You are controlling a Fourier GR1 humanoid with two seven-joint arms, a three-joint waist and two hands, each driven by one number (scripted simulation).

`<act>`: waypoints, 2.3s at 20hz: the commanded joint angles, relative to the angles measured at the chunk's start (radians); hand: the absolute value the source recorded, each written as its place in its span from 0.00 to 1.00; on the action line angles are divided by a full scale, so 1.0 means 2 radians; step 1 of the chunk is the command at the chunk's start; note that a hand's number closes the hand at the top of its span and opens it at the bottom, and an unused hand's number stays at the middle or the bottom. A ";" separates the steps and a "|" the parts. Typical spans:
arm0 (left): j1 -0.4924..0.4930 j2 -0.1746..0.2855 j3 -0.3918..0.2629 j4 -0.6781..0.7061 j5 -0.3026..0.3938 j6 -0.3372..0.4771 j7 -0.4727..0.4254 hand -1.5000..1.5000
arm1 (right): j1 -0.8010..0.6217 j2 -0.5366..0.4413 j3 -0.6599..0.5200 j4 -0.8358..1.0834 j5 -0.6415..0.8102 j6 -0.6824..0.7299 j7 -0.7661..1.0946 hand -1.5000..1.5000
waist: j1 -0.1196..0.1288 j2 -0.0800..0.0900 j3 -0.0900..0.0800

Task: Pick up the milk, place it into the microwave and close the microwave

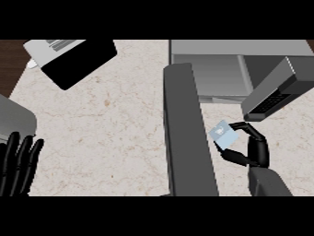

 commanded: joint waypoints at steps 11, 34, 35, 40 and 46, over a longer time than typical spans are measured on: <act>0.025 0.010 0.035 -0.012 0.035 -0.009 -0.005 0.00 | 0.117 -0.022 0.079 -0.105 -0.001 0.183 0.007 1.00 | -0.011 -0.002 0.001; 0.001 0.038 0.116 0.051 0.100 -0.063 -0.025 0.00 | -0.092 0.016 0.065 -0.128 0.073 -0.051 0.261 1.00 | 0.001 0.002 0.001; -0.012 0.019 0.080 0.049 0.058 -0.037 -0.012 0.00 | -0.131 0.036 0.072 -0.112 0.087 -0.084 0.304 1.00 | 0.002 0.003 0.001; 0.003 0.024 0.098 0.047 0.083 -0.060 -0.037 0.00 | -0.207 -0.015 0.026 0.017 0.086 -0.090 0.261 1.00 | 0.016 0.007 0.002; -0.020 0.017 0.081 0.067 0.075 -0.057 -0.028 0.00 | -0.255 -0.030 0.008 0.099 0.097 -0.144 0.250 1.00 | 0.025 0.014 0.002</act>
